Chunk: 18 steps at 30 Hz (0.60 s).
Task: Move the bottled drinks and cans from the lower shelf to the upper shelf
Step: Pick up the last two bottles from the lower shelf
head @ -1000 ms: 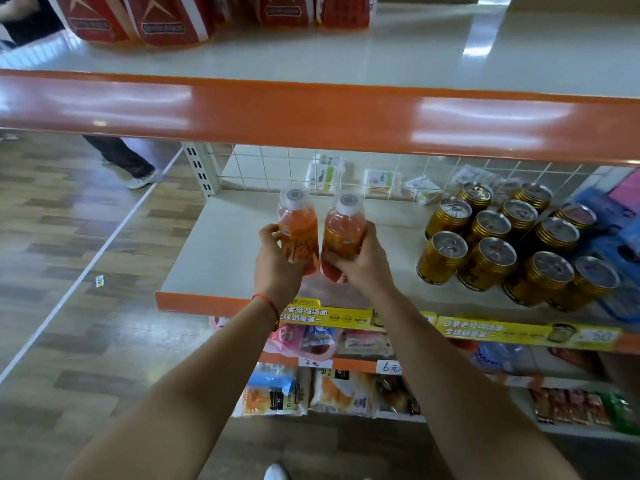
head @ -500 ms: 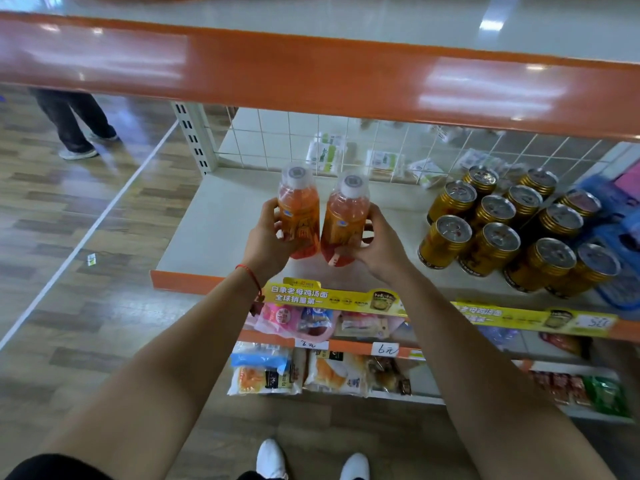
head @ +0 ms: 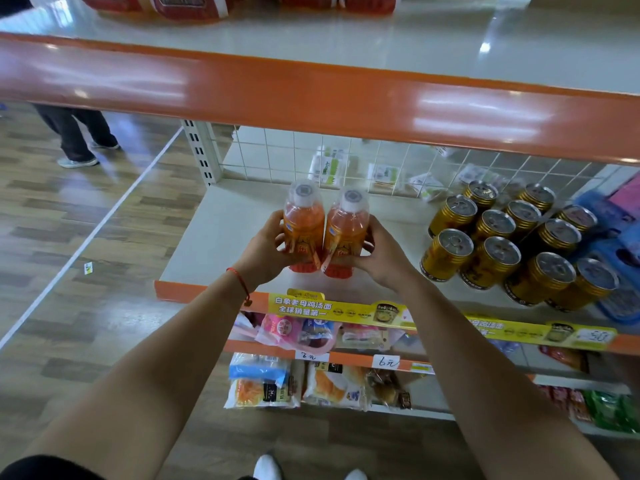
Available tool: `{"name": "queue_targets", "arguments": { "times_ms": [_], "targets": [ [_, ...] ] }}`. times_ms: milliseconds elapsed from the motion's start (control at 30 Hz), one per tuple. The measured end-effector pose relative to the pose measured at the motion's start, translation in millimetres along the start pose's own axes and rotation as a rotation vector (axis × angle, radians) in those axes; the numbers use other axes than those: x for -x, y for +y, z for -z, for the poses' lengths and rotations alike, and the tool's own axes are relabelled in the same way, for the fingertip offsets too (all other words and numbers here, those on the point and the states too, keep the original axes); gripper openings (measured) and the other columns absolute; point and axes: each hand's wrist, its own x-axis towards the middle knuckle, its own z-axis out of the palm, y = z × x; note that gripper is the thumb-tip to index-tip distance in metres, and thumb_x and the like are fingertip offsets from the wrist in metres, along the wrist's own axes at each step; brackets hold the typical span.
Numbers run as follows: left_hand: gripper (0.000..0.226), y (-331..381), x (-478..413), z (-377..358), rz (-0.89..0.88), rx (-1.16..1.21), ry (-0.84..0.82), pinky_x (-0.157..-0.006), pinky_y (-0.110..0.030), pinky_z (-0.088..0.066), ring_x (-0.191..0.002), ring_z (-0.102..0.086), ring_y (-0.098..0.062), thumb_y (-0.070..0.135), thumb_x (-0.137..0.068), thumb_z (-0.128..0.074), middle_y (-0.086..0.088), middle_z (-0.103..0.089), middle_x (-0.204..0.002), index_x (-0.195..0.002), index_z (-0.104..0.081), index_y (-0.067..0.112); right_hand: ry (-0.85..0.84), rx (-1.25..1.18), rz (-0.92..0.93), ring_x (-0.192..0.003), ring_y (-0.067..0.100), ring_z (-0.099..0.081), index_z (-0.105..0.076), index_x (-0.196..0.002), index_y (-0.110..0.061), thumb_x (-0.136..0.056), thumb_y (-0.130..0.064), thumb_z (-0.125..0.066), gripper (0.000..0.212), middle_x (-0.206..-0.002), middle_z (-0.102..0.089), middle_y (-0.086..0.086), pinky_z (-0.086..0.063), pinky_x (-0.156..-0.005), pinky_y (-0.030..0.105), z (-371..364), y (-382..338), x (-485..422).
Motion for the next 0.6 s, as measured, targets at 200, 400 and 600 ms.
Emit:
{"name": "queue_targets", "arguments": {
  "times_ms": [200, 400, 600],
  "targets": [
    [0.070, -2, -2, 4, -0.013, -0.001, -0.056, -0.085, -0.021, -0.055, -0.107, -0.059, -0.014, -0.007, -0.077, -0.077, 0.006, -0.061, -0.111, -0.134, -0.043, 0.012, -0.032, -0.058, -0.023, -0.120, 0.016, -0.057, -0.045, -0.136, -0.024, -0.068, -0.019, -0.089, 0.081, -0.126, -0.062, -0.002, -0.048, -0.104, 0.043, -2, 1, 0],
    [0.070, -2, -5, 3, 0.010, -0.003, -0.044, -0.095, -0.042, -0.055, -0.115, -0.060, -0.024, 0.002, -0.072, -0.084, 0.002, -0.062, -0.116, -0.127, -0.046, 0.022, -0.003, -0.029, -0.028, -0.117, 0.016, -0.059, -0.045, -0.135, -0.026, -0.066, -0.024, -0.090, 0.082, -0.124, -0.063, -0.004, -0.049, -0.101, 0.043, -5, -4, 0],
    [0.064, 7, 11, 3, -0.012, 0.025, 0.032, -0.091, -0.055, -0.054, -0.106, -0.061, -0.039, 0.017, -0.060, -0.088, -0.011, -0.067, -0.110, -0.116, -0.057, 0.025, 0.084, -0.026, 0.009, -0.109, 0.015, -0.063, -0.053, -0.128, -0.023, -0.066, -0.027, -0.090, 0.073, -0.117, -0.067, -0.005, -0.052, -0.097, 0.043, -9, -9, 12]
  ]
}}
